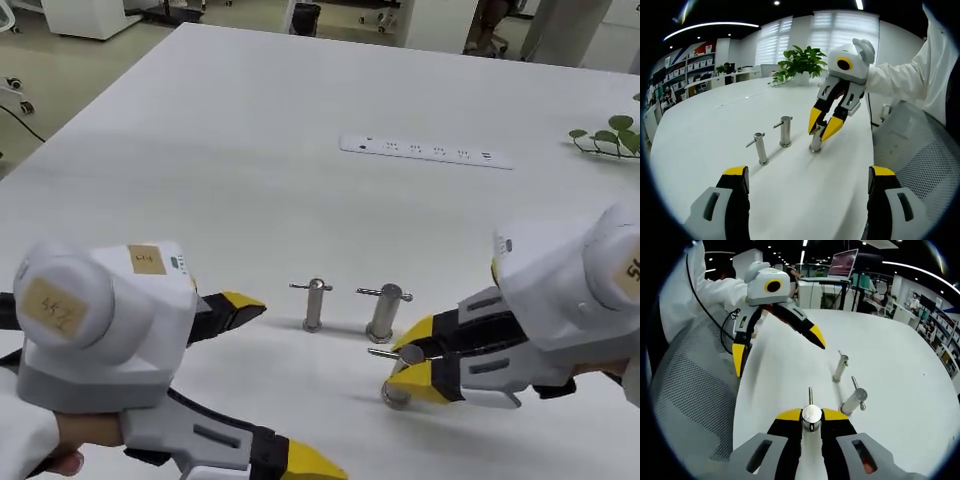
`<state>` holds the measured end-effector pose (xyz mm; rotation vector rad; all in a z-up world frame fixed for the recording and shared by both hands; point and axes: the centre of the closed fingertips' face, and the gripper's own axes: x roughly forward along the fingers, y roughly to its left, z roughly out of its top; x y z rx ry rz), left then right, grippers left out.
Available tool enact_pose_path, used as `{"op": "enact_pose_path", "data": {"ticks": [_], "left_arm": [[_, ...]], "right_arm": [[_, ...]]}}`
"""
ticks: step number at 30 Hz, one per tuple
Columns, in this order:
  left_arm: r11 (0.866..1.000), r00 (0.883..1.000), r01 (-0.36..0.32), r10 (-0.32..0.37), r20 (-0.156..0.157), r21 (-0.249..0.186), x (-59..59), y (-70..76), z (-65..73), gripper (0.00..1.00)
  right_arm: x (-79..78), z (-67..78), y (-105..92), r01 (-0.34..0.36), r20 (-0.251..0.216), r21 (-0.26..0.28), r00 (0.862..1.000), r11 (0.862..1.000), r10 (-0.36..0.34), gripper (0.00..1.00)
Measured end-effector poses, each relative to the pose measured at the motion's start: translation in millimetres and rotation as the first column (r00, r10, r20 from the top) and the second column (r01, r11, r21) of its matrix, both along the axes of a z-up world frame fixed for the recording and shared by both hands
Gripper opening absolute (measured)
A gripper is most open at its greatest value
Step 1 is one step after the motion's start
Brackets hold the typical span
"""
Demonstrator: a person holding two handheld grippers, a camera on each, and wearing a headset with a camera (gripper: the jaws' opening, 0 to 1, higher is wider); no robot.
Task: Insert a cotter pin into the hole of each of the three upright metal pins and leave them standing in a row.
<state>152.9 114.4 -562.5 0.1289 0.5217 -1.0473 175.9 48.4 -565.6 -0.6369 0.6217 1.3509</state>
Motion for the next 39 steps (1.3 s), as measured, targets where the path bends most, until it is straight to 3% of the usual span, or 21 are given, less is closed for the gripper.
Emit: {"op": "enact_pose_path", "data": {"ticks": [5,8,13,18,28,39], "left_arm": [[1.000,1.000,-0.003,0.003,0.000,0.012,0.2,1.4,-0.5,0.99],[1.000,1.000,-0.014,0.014,-0.001,0.005,0.9,2.8,0.2,0.99],[1.000,1.000,-0.030,0.030,-0.004,0.011,1.9,6.4,-1.6,0.99],[0.999,0.999,-0.046,0.046,-0.014,0.003,2.7,7.8,-1.7,0.99],[0.998,0.998,-0.061,0.061,-0.025,-0.003,3.7,7.2,-0.8,0.99],[0.998,0.997,-0.069,0.069,-0.035,0.002,1.6,9.1,-2.0,0.99]], "right_arm": [[14.6,7.8,-18.1,-0.006,0.012,-0.010,1.000,1.000,0.006,0.08],[30.4,7.8,-33.7,-0.024,0.041,-0.028,0.999,0.999,0.025,0.08],[40.2,11.8,-42.9,-0.016,0.048,-0.030,0.999,0.999,0.017,0.08],[49.3,6.4,-49.9,-0.023,0.051,-0.040,0.998,0.999,0.025,0.08],[57.5,2.1,-50.9,-0.034,0.034,-0.002,0.999,0.999,0.034,0.08],[55.4,-1.2,-49.2,-0.052,0.012,0.009,0.999,0.999,0.052,0.08]]}}
